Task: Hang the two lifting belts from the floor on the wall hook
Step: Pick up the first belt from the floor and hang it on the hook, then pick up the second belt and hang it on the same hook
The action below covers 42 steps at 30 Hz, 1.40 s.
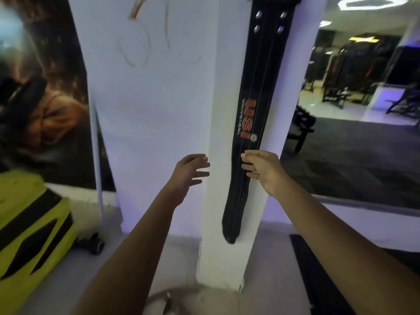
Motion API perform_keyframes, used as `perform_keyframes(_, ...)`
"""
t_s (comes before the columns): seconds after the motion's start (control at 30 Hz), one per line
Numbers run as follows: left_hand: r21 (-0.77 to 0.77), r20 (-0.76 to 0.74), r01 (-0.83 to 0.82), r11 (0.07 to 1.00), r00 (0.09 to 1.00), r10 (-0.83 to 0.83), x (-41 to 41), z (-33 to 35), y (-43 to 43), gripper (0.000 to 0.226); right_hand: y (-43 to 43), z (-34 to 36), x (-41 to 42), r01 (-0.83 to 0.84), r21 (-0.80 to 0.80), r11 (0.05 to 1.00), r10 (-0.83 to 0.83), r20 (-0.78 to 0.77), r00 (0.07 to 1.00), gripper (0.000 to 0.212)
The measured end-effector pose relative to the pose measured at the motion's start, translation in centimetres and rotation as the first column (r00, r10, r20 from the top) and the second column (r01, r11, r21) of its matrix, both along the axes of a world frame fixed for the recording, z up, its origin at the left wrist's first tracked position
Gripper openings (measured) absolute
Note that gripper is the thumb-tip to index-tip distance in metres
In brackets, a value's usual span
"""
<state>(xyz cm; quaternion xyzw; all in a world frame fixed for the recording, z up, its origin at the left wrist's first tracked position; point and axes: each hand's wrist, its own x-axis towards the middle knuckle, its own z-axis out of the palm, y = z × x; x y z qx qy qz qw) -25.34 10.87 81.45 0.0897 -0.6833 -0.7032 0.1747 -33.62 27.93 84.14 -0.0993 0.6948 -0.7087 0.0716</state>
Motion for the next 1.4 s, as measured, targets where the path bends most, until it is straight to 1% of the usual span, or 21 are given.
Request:
perform_keyframes(0.03,0.037,0.082,-0.054,0.998,0.995,0.051,3.2,-4.4,-0.1,0.024,-0.6,-4.2,1.6,-0.133,0.052,0.99,0.128,0.083,0.988,0.037)
perform_keyframes(0.07,0.097,0.196,-0.15,0.984,0.972,0.129,7.7,-7.8,1.1,0.024,-0.9,-7.6,5.1,-0.221,0.131,0.966,0.195,0.185,0.963,0.038)
perform_keyframes(0.13,0.066,0.195,-0.162,0.985,0.97,0.147,8.6,-9.4,1.5,0.022,-0.5,-9.2,5.6,-0.214,0.151,0.965,0.182,0.2,0.963,0.04)
perform_keyframes(0.17,0.101,0.212,-0.163,0.981,0.967,0.139,9.1,-10.2,1.7,0.02,-0.5,-9.9,6.1,-0.215,0.127,0.968,0.185,0.213,0.959,0.039)
perform_keyframes(0.2,0.114,0.23,-0.186,0.976,0.961,0.156,10.1,-11.2,1.7,0.017,-0.8,-11.0,6.5,-0.227,0.139,0.964,0.193,0.22,0.956,0.039)
perform_keyframes(0.27,0.136,0.302,-0.246,0.96,0.933,0.196,12.4,-13.9,1.3,0.011,-2.4,-14.2,7.9,-0.309,0.172,0.936,0.253,0.283,0.925,0.037)
perform_keyframes(0.33,0.173,0.363,-0.302,0.938,0.905,0.224,14.8,-17.2,0.5,0.014,-4.0,-17.4,9.8,-0.356,0.176,0.918,0.275,0.364,0.89,0.032)
perform_keyframes(0.43,0.193,0.432,-0.36,0.913,0.866,0.25,16.8,-20.7,-1.3,0.021,-7.0,-21.3,11.4,-0.412,0.181,0.893,0.303,0.435,0.848,0.022)
perform_keyframes(0.6,0.246,0.527,-0.422,0.873,0.814,0.245,17.4,-26.1,-6.2,0.016,-13.4,-26.8,12.7,-0.472,0.203,0.858,0.305,0.539,0.785,0.011)
perform_keyframes(0.67,0.255,0.573,-0.457,0.852,0.781,0.247,17.0,-28.6,-8.4,0.014,-16.2,-29.6,12.7,-0.479,0.218,0.85,0.28,0.584,0.762,0.016)
perform_keyframes(0.77,0.265,0.644,-0.498,0.826,0.729,0.233,16.1,-33.3,-11.1,0.013,-19.4,-34.9,12.4,-0.462,0.231,0.856,0.216,0.652,0.727,0.018)
perform_keyframes(0.9,0.277,0.736,-0.552,0.787,0.648,0.195,14.0,-41.6,-13.6,0.007,-22.0,-43.5,10.7,-0.461,0.305,0.834,0.12,0.714,0.69,0.021)
perform_keyframes(0.97,0.277,0.775,-0.594,0.756,0.603,0.19,12.7,-46.5,-14.3,0.005,-22.7,-48.4,9.2,-0.462,0.336,0.821,0.077,0.735,0.673,0.022)
perform_keyframes(1.03,0.271,0.81,-0.624,0.733,0.559,0.176,10.6,-52.8,-14.7,0.005,-23.4,-54.7,6.8,-0.446,0.37,0.815,0.025,0.747,0.664,0.019)
perform_keyframes(1.1,0.261,0.843,-0.642,0.721,0.515,0.154,9.1,-57.4,-14.6,0.008,-23.8,-59.1,4.9,-0.425,0.385,0.819,-0.016,0.757,0.654,0.014)
perform_keyframes(1.17,0.253,0.871,-0.654,0.713,0.475,0.127,6.6,-63.4,-14.3,0.014,-24.3,-64.9,2.5,-0.408,0.407,0.817,-0.047,0.752,0.658,0.016)
perform_keyframes(1.3,0.197,0.917,-0.669,0.717,0.384,0.105,1.1,-75.0,-13.5,0.028,-24.3,-75.7,-1.9,-0.447,0.438,0.78,-0.046,0.753,0.657,0.018)
perform_keyframes(1.37,0.204,0.928,-0.653,0.729,0.365,0.068,-1.5,-80.1,-12.7,0.026,-23.8,-80.6,-3.5,-0.48,0.465,0.744,-0.036,0.745,0.666,0.021)
perform_keyframes(1.4,0.209,0.932,-0.666,0.716,0.358,0.061,-2.7,-82.4,-12.4,0.023,-23.5,-82.9,-4.2,-0.486,0.472,0.736,-0.038,0.745,0.666,0.021)
